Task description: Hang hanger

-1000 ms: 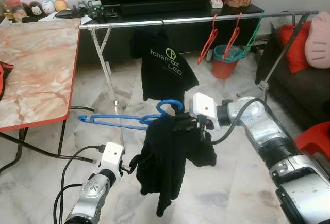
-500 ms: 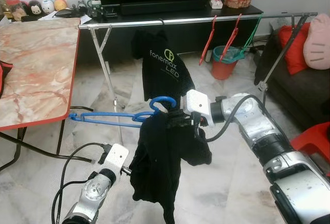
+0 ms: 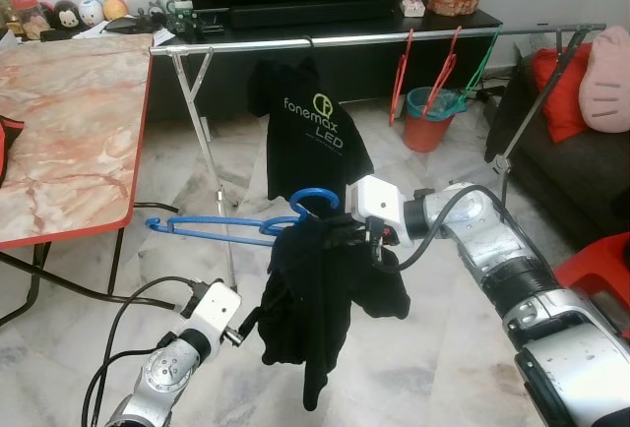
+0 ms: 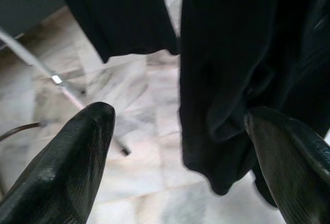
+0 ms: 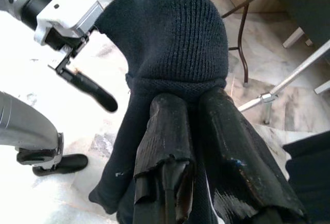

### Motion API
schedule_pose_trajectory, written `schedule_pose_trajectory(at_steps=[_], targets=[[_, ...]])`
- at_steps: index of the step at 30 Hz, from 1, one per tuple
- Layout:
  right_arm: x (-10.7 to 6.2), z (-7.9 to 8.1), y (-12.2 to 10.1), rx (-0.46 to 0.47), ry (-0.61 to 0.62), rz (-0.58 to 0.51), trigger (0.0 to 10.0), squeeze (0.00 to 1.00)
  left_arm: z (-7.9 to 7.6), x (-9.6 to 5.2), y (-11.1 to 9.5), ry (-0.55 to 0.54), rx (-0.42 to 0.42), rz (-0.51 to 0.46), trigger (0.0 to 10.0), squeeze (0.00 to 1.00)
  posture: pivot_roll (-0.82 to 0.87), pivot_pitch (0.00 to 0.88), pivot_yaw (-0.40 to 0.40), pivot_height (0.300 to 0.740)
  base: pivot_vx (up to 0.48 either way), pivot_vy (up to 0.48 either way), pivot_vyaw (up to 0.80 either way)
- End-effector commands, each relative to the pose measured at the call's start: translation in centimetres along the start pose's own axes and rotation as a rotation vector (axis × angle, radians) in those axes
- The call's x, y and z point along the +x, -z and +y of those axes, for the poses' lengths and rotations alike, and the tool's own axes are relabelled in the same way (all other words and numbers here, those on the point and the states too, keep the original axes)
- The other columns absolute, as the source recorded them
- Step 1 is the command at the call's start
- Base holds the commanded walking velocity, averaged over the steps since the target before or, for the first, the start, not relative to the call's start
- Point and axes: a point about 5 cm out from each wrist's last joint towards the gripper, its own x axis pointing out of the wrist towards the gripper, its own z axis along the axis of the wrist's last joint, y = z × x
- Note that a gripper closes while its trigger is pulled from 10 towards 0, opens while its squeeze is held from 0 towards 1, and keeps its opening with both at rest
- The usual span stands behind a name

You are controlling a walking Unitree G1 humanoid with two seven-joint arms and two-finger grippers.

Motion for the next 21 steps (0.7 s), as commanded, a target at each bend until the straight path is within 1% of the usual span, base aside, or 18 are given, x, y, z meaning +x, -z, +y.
schedule_pose_trajectory(at_steps=[1, 5, 12, 16, 21], targets=[[-0.1, -0.6, -1.1, -0.044, 0.020, -0.029, 0.0, 0.00, -0.1, 0.2, -0.3, 0.023, 0.019, -0.003, 10.0, 0.00, 0.01, 0.000, -0.027, 0.740, 0.000, 0.000, 0.00], [-0.1, -0.7, -1.3, -0.046, 0.023, -0.037, 0.0, 0.00, -0.1, 0.4, -0.2, 0.012, 0.002, 0.004, 10.0, 0.00, 0.00, 0.000, -0.027, 0.740, 0.000, 0.000, 0.00], [-0.1, -0.8, -1.6, -0.054, 0.025, -0.042, 0.0, 0.00, -0.1, 0.3, 0.2, -0.007, -0.020, 0.018, 10.0, 0.00, 0.00, 0.000, -0.027, 0.740, 0.000, 0.000, 0.00], [0.1, -1.1, -2.0, -0.061, 0.031, -0.049, 0.0, 0.00, -0.5, 0.1, 0.7, 0.002, -0.027, 0.038, 10.0, 0.00, 0.00, 0.000, -0.032, 0.740, 0.000, 0.000, 0.00], [0.3, -1.3, -2.6, -0.069, 0.037, -0.064, 0.0, 0.00, -0.7, 0.2, 1.0, 0.009, 0.001, 0.062, 10.0, 0.00, 0.00, 0.000, -0.037, 0.740, 0.000, 0.000, 0.00]])
